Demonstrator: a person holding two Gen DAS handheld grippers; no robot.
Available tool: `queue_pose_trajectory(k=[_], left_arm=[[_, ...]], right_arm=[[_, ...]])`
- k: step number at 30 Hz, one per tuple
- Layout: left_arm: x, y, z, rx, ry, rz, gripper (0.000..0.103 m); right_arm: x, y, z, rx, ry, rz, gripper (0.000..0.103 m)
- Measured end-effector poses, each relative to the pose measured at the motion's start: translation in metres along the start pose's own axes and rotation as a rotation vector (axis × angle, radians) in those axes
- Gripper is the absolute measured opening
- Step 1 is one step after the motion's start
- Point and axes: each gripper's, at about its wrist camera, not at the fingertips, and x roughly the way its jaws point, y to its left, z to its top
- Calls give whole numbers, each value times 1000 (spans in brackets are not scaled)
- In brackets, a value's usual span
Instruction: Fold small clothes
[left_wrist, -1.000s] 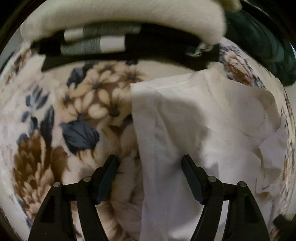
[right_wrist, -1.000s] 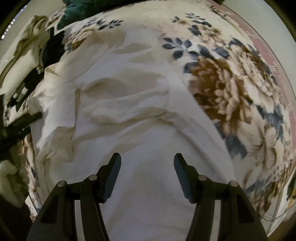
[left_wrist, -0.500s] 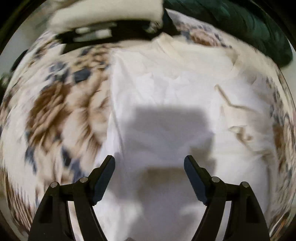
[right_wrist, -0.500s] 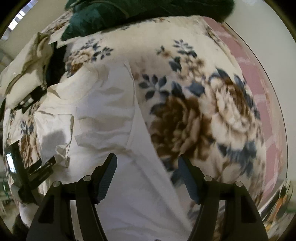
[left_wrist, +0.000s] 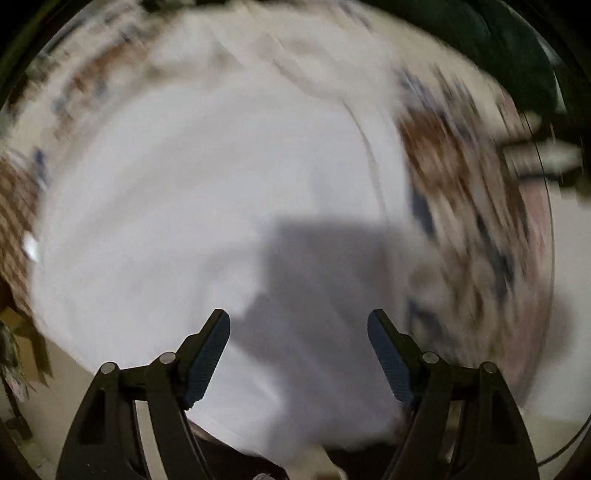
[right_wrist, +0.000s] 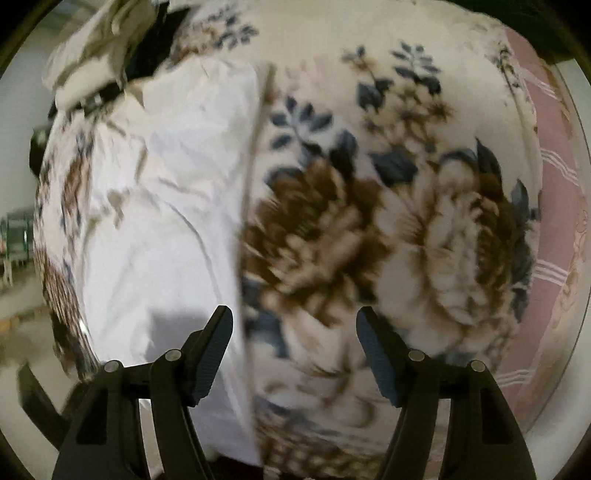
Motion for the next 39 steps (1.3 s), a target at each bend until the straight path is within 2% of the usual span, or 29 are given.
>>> queue_pose_trajectory(k=[4, 7, 9, 10, 12, 13, 15, 18, 21, 22, 25, 27, 33, 37, 39], left_arm=[[32, -50, -35, 55, 84, -41, 76], [56, -71, -43, 85, 91, 20, 76], [67, -70, -41, 55, 62, 52, 73], [69, -66, -38, 28, 36, 37, 67], [66, -60, -31, 17, -20, 55, 10], [63, -57, -28, 20, -47, 48, 3], [55, -49, -24, 7, -99, 47, 1], [43, -37, -17, -33, -124, 25, 1], [24, -27, -14, -82, -158, 14, 1], [17, -22, -12, -106, -168, 1, 1], [0, -10, -14, -158, -199, -17, 0], [-13, -1, -17, -188, -221, -22, 0], [-53, 52, -14, -252, -282, -1, 0], [-76, 102, -14, -331, -319, -12, 0], [-81, 129, -12, -388, -326, -31, 0]], right_arm=[[3, -28, 2, -17, 60, 11, 71], [4, -37, 16, -44, 52, -6, 71], [8, -37, 33, -52, 39, 2, 71], [10, -35, 42, -54, 34, 21, 71], [20, -28, 67, -61, 17, 69, 71], [27, -23, 83, -69, 7, 97, 71], [39, -13, 112, -84, -25, 115, 71], [60, -3, 158, -82, -60, 151, 71], [86, 0, 195, -32, -28, 256, 71], [93, -2, 203, -7, -11, 292, 66], [94, -5, 216, 55, 2, 340, 12], [85, -3, 214, 79, -3, 366, 7], [34, 30, 204, 1, -48, 313, 5], [-4, 71, 204, -58, -88, 268, 4], [-16, 105, 209, -86, -103, 235, 4]])
